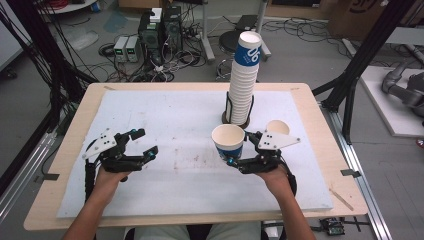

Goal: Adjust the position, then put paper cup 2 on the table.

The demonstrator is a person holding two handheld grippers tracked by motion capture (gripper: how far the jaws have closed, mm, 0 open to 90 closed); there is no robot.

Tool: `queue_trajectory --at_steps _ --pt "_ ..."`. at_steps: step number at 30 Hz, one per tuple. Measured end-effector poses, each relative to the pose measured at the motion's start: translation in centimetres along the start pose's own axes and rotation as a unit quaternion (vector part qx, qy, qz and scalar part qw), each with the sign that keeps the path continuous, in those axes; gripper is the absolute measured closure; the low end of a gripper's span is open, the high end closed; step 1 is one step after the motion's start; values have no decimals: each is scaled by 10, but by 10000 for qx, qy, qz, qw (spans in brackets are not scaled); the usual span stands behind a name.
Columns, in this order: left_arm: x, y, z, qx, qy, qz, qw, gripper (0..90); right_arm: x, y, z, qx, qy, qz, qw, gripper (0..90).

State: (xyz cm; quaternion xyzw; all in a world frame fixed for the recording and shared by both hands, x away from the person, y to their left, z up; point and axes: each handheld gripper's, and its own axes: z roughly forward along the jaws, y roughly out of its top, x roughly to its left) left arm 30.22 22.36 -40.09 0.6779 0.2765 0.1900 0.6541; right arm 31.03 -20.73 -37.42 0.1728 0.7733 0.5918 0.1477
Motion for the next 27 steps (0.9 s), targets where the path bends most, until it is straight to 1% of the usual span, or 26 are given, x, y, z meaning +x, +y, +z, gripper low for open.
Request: queue_trajectory --at_steps 1,3,5,10,14,16,18,22,24,27 --pt "0 -1 0 43 -6 19 10000 168 0 0 0 -6 -10 -5 10000 263" --pt "-1 -3 0 112 52 107 9999 168 0 -1 -1 -9 -34 32 10000 262" --pt "0 -4 -1 145 39 109 9998 168 0 -2 0 -19 -39 23 10000 262" --pt "0 -5 -4 120 70 71 9999 168 0 -4 -1 5 -32 58 10000 262" --pt "0 -5 -5 91 70 66 9999 168 0 -4 -1 -44 -50 53 10000 262" --pt "1 -5 -6 64 80 32 9999 168 1 -3 -1 -59 -59 54 10000 262" --pt "2 -6 -8 78 92 29 9999 167 2 -1 0 -93 -67 37 9999 262" --pt "4 -7 -8 25 117 -63 9999 168 1 2 5 -148 -71 7 9999 261" --pt "4 -6 -8 32 110 -34 9999 168 1 3 9 -135 -72 24 9999 262" --pt "4 -6 -9 16 116 -59 9999 168 0 7 15 -194 -57 13 9998 262"
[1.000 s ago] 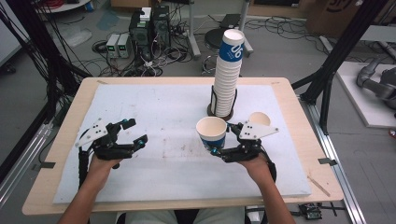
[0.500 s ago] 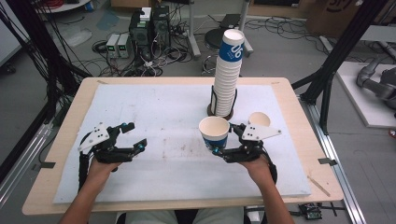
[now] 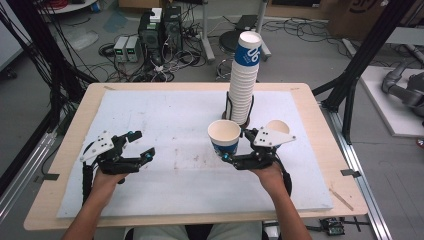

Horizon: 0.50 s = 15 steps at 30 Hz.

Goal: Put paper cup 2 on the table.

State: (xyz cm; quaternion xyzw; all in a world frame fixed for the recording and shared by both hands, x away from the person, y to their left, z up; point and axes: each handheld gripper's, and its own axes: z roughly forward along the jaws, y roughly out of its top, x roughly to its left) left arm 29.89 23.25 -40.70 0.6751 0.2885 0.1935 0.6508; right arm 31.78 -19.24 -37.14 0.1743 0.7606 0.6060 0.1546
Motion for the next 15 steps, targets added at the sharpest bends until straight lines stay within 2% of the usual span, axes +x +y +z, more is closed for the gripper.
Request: queue_trajectory --at_steps 4,10,15 --pt "2 2 -3 15 53 30 10000 168 -1 5 14 -34 7 -42 10000 262" --pt "4 3 -7 6 128 47 9999 168 -6 11 44 -16 31 -42 10000 261" --pt "5 1 -11 37 144 48 9999 168 -13 13 67 2 -155 48 9999 262"
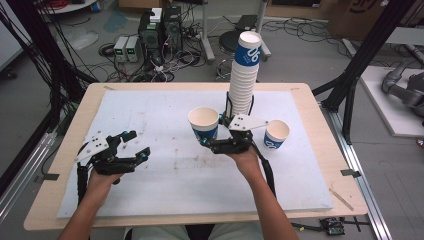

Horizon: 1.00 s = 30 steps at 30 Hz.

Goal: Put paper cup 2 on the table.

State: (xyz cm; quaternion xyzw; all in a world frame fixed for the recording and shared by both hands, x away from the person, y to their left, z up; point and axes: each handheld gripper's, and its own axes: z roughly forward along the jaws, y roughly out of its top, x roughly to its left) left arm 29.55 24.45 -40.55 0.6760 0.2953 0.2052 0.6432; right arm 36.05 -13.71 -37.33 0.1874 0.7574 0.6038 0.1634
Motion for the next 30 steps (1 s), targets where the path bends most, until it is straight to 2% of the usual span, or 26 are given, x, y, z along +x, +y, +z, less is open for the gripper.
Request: queue_trajectory --at_steps 3,8,11,18,30 --pt "0 -1 -3 29 12 15 10000 168 -4 -2 14 -17 -81 118 9999 262" --pt "-1 -2 -4 66 21 53 10000 168 -12 -11 35 -20 -228 449 9987 262" --pt "-1 -2 -4 79 0 61 10000 168 -17 -17 44 22 -354 530 9980 262" --pt "-3 -3 -1 109 -42 64 9999 168 -21 -33 64 345 -585 620 9958 262" --pt "-5 -4 1 146 -87 71 9998 168 -27 -54 81 946 -644 797 9902 261"
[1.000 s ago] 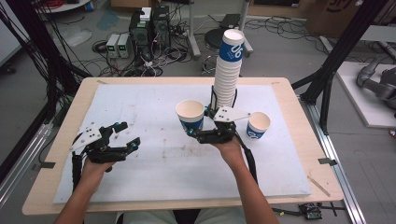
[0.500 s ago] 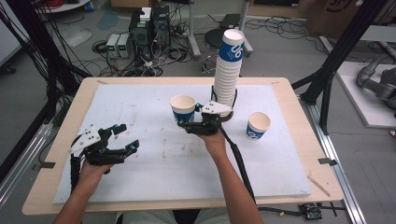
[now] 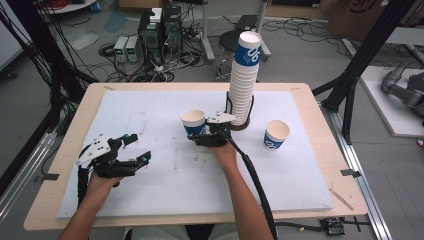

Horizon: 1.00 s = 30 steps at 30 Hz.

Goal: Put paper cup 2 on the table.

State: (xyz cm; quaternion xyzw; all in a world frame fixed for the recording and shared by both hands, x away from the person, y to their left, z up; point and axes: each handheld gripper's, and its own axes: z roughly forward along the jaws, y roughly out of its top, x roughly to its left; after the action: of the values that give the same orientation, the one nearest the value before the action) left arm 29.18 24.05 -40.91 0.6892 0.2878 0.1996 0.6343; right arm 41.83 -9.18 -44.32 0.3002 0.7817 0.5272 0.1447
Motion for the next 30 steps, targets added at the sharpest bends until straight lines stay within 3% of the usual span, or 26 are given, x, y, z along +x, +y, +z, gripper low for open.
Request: queue_trajectory --at_steps 5,9,16,23,30 --pt "1 -1 0 9 6 3 10000 168 0 -3 3 258 -32 -32 9997 256" --pt "2 -1 -1 20 10 -7 10000 168 0 -3 2 306 -24 -27 9995 252" --pt "1 -2 -1 47 3 -32 10000 168 -1 -4 -8 541 -10 -41 9985 233" --pt "0 -1 -1 34 -4 -30 10000 168 0 -8 -17 880 -247 -160 9957 198" --pt "0 -2 0 75 -42 -28 10000 169 -2 -10 -36 925 -45 -171 9956 198"
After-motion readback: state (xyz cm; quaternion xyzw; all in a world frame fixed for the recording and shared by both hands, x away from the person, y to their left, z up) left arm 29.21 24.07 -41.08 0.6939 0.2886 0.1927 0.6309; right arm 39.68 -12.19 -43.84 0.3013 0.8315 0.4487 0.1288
